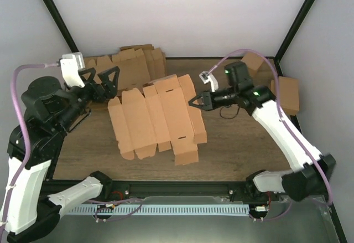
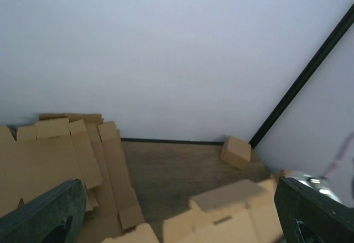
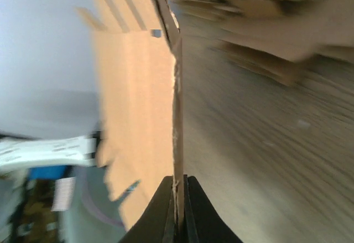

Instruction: Fold the paper box

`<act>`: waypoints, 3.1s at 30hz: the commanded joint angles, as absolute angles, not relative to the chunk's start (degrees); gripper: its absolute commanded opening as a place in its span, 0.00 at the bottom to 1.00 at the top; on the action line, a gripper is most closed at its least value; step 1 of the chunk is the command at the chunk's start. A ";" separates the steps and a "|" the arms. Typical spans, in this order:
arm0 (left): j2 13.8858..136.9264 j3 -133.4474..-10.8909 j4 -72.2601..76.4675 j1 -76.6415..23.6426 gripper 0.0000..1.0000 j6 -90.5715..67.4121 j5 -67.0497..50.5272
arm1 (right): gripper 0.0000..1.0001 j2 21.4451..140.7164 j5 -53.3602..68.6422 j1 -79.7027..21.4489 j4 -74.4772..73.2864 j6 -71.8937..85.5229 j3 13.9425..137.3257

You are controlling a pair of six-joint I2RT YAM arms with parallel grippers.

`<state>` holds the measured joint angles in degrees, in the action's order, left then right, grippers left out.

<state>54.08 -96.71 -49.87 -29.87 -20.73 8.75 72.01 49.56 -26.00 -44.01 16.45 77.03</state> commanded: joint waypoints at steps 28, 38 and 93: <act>70.76 -72.20 -44.76 -11.75 0.92 -21.26 -13.16 | 0.17 103.06 -27.57 -56.65 -34.22 0.04 78.55; 68.95 -66.64 -39.39 -10.88 0.92 -15.80 -22.61 | 0.63 92.99 -16.23 -56.02 -31.32 7.97 69.88; 69.91 -64.28 -30.61 -20.22 0.87 -5.49 -19.87 | 0.01 70.76 15.13 -45.79 -35.36 55.06 39.66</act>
<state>70.96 -62.76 -32.05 -19.84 -8.27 -20.29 69.52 24.71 -45.71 -28.38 64.73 31.62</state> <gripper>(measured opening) 0.868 0.020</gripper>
